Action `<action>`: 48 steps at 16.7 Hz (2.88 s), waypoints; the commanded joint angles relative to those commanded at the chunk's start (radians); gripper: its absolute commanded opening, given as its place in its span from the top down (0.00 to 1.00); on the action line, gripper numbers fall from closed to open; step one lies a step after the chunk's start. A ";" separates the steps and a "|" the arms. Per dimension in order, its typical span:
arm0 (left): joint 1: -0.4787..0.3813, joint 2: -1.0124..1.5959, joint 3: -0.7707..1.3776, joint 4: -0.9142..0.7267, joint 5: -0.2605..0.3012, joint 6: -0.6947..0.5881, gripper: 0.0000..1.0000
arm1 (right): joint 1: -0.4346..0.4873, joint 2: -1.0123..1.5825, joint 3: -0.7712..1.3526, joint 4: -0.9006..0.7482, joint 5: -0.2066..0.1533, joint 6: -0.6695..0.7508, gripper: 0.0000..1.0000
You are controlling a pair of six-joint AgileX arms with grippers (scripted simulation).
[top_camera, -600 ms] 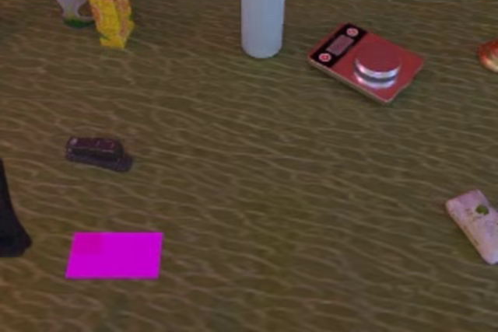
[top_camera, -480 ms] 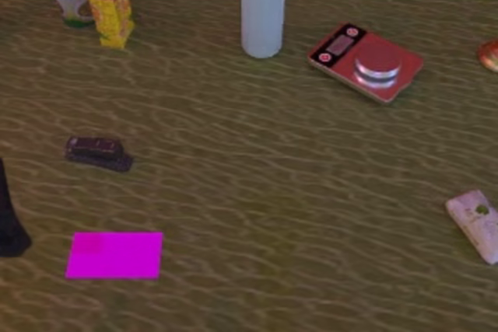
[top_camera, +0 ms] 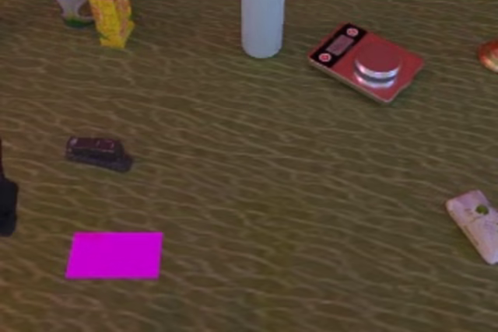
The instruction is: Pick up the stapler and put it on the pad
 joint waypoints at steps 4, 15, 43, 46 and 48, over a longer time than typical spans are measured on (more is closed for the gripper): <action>-0.024 0.410 0.336 -0.233 -0.006 0.314 0.00 | 0.000 0.000 0.000 0.000 0.000 0.000 0.00; -0.102 1.528 1.209 -0.851 -0.012 1.143 0.00 | 0.000 0.000 0.000 0.000 0.000 0.000 0.00; -0.121 1.882 1.221 -0.649 0.003 1.359 0.15 | 0.000 0.000 0.000 0.000 0.000 0.000 0.00; -0.121 1.882 1.221 -0.649 0.003 1.359 0.38 | 0.000 0.000 0.000 0.000 0.000 0.000 0.00; -0.121 1.882 1.221 -0.649 0.003 1.359 0.53 | 0.000 0.000 0.000 0.000 0.000 0.000 0.00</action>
